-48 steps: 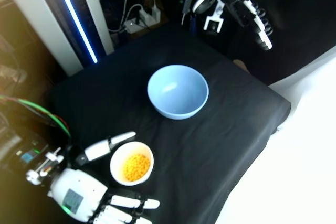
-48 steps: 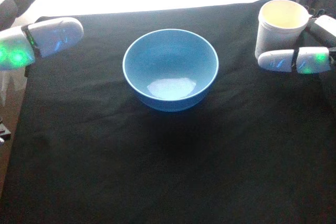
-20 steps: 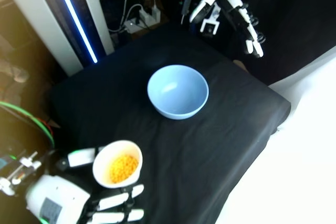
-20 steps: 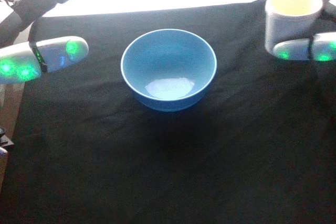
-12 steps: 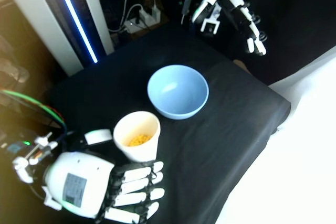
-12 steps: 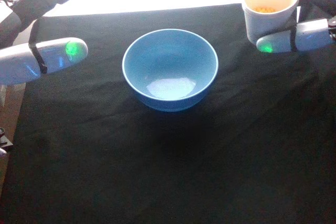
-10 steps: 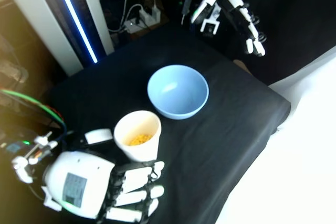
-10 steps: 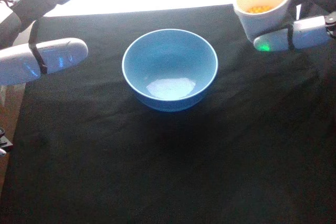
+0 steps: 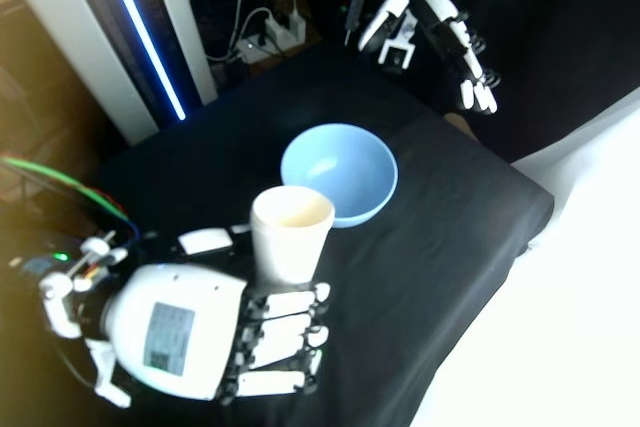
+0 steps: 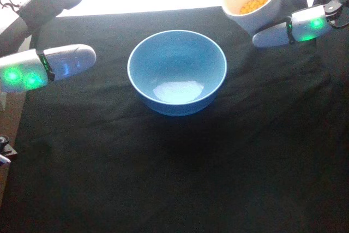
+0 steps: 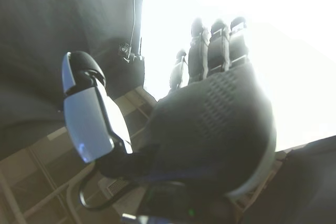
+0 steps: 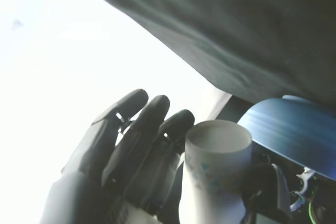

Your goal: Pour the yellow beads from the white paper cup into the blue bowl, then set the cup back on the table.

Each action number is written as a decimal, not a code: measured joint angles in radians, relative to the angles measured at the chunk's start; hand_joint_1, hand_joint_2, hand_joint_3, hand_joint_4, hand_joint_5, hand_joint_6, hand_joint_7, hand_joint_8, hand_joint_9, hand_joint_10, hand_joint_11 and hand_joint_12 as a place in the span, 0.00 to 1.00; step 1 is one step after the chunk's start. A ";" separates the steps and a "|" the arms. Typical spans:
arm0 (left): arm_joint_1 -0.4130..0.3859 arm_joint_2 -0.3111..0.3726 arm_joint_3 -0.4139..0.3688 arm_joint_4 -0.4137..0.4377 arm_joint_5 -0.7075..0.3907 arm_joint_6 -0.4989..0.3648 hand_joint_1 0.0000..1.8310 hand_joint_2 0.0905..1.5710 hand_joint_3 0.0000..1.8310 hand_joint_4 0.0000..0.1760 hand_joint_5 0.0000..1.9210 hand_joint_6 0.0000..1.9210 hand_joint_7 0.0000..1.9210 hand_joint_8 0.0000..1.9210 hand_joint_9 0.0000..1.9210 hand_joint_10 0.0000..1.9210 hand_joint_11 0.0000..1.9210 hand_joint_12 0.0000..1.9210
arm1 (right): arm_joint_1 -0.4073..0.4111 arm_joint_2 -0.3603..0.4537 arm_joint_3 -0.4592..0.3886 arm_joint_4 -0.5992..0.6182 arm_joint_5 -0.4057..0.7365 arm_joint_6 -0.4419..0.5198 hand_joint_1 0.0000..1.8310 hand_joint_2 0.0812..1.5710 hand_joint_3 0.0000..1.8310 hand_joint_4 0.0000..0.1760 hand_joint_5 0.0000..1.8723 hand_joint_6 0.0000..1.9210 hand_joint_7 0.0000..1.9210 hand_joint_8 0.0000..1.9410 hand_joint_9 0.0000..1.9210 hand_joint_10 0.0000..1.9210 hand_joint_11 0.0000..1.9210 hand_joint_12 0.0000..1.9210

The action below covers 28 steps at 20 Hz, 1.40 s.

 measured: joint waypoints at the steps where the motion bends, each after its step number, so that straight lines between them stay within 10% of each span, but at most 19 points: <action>1: 0.000 0.000 0.000 0.001 0.000 0.000 0.27 0.57 0.00 0.80 0.00 0.00 0.15 0.01 0.07 0.01 0.02 0.01 | 0.001 0.000 0.000 -0.009 -0.001 0.000 0.63 0.70 0.00 0.00 0.51 0.53 0.54 0.00 0.44 0.00 0.08 0.54; 5: 0.000 -0.006 0.006 0.008 0.004 0.000 0.29 0.58 0.00 0.75 0.00 0.00 0.17 0.01 0.09 0.01 0.03 0.02 | 0.018 -0.001 -0.001 -0.055 -0.022 0.000 0.64 0.69 0.00 0.00 0.53 0.50 0.56 0.00 0.49 0.01 0.17 0.57; 7: 0.000 -0.006 0.006 0.008 0.004 0.000 0.30 0.58 0.00 0.73 0.00 0.00 0.17 0.01 0.08 0.01 0.03 0.02 | 0.042 -0.008 -0.001 -0.100 -0.040 0.000 0.68 0.68 0.00 0.00 0.53 0.60 0.56 0.28 0.54 0.00 0.24 0.57; 8: 0.000 -0.006 0.006 0.008 0.005 0.000 0.29 0.58 0.00 0.71 0.00 0.00 0.17 0.01 0.08 0.00 0.03 0.03 | 0.054 -0.011 -0.001 -0.114 -0.043 0.000 0.68 0.67 0.00 0.00 0.56 0.49 0.57 0.37 0.61 0.04 0.27 0.70; 15: -0.015 -0.010 0.013 0.021 0.015 0.000 0.28 0.59 0.00 0.64 0.00 0.00 0.17 0.00 0.09 0.00 0.04 0.04 | 0.130 -0.025 -0.003 -0.264 -0.090 0.002 0.68 0.67 0.00 0.00 0.56 0.53 0.55 0.38 0.53 0.00 0.09 0.76; 17: -0.016 -0.011 0.013 0.025 0.016 0.000 0.28 0.59 0.00 0.74 0.00 0.00 0.16 0.00 0.09 0.00 0.04 0.05 | 0.142 -0.025 -0.003 -0.298 -0.106 0.002 0.68 0.67 0.00 0.00 0.56 0.52 0.59 0.33 0.59 0.03 0.21 0.74; 18: -0.016 -0.011 0.013 0.027 0.016 0.000 0.29 0.59 0.00 0.76 0.00 0.00 0.17 0.00 0.09 0.00 0.04 0.05 | 0.148 -0.025 -0.005 -0.308 -0.110 0.002 0.68 0.66 0.00 0.06 0.57 0.46 0.60 0.35 0.64 0.06 0.28 0.78; 20: -0.020 -0.011 0.013 0.029 0.020 0.000 0.29 0.56 0.00 0.80 0.00 0.00 0.17 0.00 0.10 0.00 0.01 0.15 | 0.156 -0.026 -0.009 -0.344 -0.118 0.003 0.69 0.66 0.00 0.00 0.61 0.30 0.58 0.49 0.51 0.53 0.32 0.90; 23: -0.024 -0.011 0.013 0.035 0.024 0.000 0.29 0.55 0.00 0.80 0.00 0.00 0.18 0.00 0.09 0.00 0.00 0.21 | 0.179 -0.034 -0.013 -0.400 -0.138 0.004 0.68 0.65 0.00 0.03 0.60 0.36 0.59 0.42 0.53 0.36 0.28 0.79; 25: -0.026 -0.011 0.013 0.040 0.028 0.000 0.29 0.55 0.00 0.83 0.00 0.00 0.18 0.00 0.09 0.00 0.00 0.21 | 0.193 -0.038 -0.016 -0.431 -0.145 0.004 0.70 0.66 0.00 0.00 0.63 0.20 0.55 0.58 0.51 0.64 0.44 0.89; 28: -0.026 -0.011 0.013 0.040 0.035 0.000 0.29 0.55 0.00 0.91 0.00 0.00 0.18 0.00 0.09 0.00 0.00 0.18 | 0.214 -0.039 -0.018 -0.472 -0.150 0.007 0.70 0.67 0.00 0.00 0.67 0.15 0.52 0.62 0.47 0.70 0.41 0.93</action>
